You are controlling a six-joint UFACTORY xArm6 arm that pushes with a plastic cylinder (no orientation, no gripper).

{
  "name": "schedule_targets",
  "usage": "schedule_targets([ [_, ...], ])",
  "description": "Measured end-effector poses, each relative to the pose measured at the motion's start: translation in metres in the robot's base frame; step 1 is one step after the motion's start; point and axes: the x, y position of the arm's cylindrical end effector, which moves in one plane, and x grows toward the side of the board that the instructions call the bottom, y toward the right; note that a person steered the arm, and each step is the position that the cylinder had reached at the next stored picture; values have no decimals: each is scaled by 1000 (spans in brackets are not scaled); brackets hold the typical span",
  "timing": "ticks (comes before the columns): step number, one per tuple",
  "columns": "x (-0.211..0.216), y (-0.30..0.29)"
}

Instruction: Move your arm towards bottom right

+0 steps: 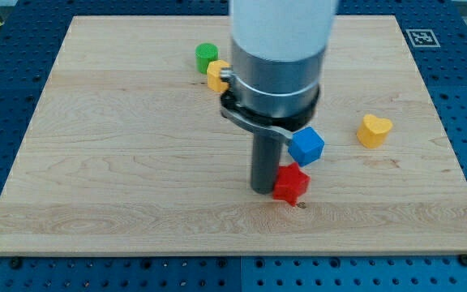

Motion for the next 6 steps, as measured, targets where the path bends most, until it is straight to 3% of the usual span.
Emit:
schedule_targets([
  [1,1,21],
  [3,6,5],
  [4,37,2],
  [6,71,95],
])
